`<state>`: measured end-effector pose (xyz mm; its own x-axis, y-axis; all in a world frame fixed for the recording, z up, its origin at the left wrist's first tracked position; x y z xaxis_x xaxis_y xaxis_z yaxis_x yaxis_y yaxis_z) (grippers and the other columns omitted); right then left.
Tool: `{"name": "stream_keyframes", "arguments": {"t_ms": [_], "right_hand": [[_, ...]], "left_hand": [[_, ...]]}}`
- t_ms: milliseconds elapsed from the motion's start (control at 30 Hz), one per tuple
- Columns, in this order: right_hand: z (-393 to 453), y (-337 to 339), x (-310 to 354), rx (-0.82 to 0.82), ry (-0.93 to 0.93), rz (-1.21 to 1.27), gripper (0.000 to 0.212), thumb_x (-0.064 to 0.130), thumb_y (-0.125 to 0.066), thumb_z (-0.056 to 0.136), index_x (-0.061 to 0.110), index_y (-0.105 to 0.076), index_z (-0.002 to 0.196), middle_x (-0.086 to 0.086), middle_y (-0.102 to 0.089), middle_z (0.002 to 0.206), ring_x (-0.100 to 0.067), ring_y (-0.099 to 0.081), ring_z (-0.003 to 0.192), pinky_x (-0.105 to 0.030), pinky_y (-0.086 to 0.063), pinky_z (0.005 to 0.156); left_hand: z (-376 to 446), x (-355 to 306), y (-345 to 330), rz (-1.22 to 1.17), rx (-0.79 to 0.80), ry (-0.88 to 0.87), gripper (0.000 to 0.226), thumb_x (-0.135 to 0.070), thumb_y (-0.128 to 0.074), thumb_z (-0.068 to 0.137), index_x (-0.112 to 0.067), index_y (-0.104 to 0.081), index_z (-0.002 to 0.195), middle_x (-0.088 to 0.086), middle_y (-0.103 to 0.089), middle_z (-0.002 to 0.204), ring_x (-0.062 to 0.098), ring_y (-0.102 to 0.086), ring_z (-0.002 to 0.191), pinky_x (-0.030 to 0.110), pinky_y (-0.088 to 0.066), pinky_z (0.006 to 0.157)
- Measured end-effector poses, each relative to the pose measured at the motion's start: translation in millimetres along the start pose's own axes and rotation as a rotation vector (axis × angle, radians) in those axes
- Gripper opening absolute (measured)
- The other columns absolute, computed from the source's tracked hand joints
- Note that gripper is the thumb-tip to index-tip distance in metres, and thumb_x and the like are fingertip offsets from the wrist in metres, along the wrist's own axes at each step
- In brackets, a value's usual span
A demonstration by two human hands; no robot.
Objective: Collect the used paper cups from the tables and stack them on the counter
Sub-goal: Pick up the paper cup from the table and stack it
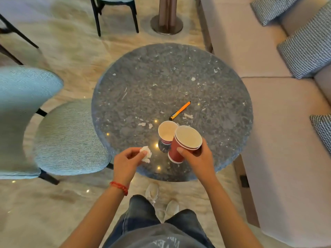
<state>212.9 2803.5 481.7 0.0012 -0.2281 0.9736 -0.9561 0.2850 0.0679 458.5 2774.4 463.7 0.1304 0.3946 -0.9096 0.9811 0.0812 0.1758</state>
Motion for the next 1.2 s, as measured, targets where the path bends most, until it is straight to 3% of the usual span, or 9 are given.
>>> {"name": "stream_keyframes", "arguments": {"t_ms": [100,267,400,667,933,1033,1200], "right_hand": [[15.7,-10.0,9.8,-0.014,0.016,0.009,0.054,0.025,-0.082,0.067,0.04,-0.052,0.109,0.016,-0.061,0.112,0.004,-0.059,0.101,-0.013,-0.05,0.078],[38.3,-23.1,25.0,-0.062,0.064,-0.031,0.059,0.043,-0.08,0.058,0.043,-0.05,0.108,0.023,-0.059,0.109,0.004,-0.057,0.102,-0.02,-0.05,0.084],[52.0,-32.5,27.5,-0.075,0.124,-0.12,0.061,0.023,-0.084,0.067,0.044,-0.047,0.11,0.024,-0.056,0.109,0.009,-0.054,0.101,-0.012,-0.048,0.082],[63.2,-43.7,4.2,-0.069,0.142,-0.25,0.069,0.031,-0.085,0.064,0.052,-0.041,0.113,0.03,-0.051,0.113,0.02,-0.046,0.103,0.001,-0.037,0.08],[66.1,-41.8,-34.7,-0.056,0.075,-0.293,0.075,0.035,-0.087,0.061,0.049,-0.04,0.118,0.019,-0.05,0.12,0.019,-0.042,0.109,0.0,-0.037,0.086],[65.1,-41.1,-47.9,-0.048,0.053,-0.286,0.084,0.04,-0.086,0.06,0.042,-0.039,0.13,0.032,-0.044,0.127,0.016,-0.04,0.116,0.0,-0.035,0.09],[65.0,-44.4,-62.0,-0.037,-0.029,-0.284,0.086,0.036,-0.086,0.061,0.068,-0.03,0.118,0.052,-0.04,0.115,0.027,-0.038,0.108,0.007,-0.033,0.082]], "left_hand": [[20.1,-6.3,5.7,-0.019,0.019,0.005,0.01,-0.007,-0.07,0.079,-0.017,-0.07,0.076,-0.014,-0.069,0.058,-0.004,-0.063,0.056,0.008,-0.048,0.052],[47.5,-10.9,6.7,-0.026,0.041,0.02,0.007,-0.009,-0.072,0.078,-0.016,-0.072,0.079,-0.006,-0.071,0.068,-0.002,-0.065,0.059,0.01,-0.051,0.055],[55.6,-10.2,-1.1,-0.031,0.077,0.037,0.006,-0.009,-0.072,0.077,-0.015,-0.072,0.079,-0.002,-0.071,0.071,0.002,-0.067,0.061,0.012,-0.052,0.057],[65.4,-0.7,-0.2,-0.032,0.079,0.062,0.012,-0.005,-0.071,0.078,-0.017,-0.07,0.075,0.001,-0.069,0.071,-0.001,-0.065,0.057,0.009,-0.05,0.054],[69.6,5.0,-1.3,-0.006,0.085,0.084,0.014,-0.008,-0.072,0.077,-0.022,-0.071,0.073,-0.003,-0.071,0.07,0.001,-0.066,0.061,0.013,-0.054,0.059],[67.9,5.6,-3.7,-0.009,0.087,0.091,0.018,-0.007,-0.072,0.077,-0.024,-0.07,0.071,-0.011,-0.071,0.063,-0.001,-0.066,0.06,0.011,-0.052,0.057],[65.6,5.2,-6.9,-0.025,0.099,0.103,0.018,-0.006,-0.071,0.078,-0.023,-0.07,0.072,-0.014,-0.071,0.061,-0.001,-0.066,0.06,0.01,-0.05,0.054]]}}
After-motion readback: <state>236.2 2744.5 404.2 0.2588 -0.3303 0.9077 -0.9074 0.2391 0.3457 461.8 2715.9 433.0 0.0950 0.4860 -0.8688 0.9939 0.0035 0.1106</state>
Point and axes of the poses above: each hand's wrist, its own z-axis towards the middle knuckle, its own y-axis out of the back of the hand, x = y × z, the point moved 10 cm from there along z, towards the middle knuckle
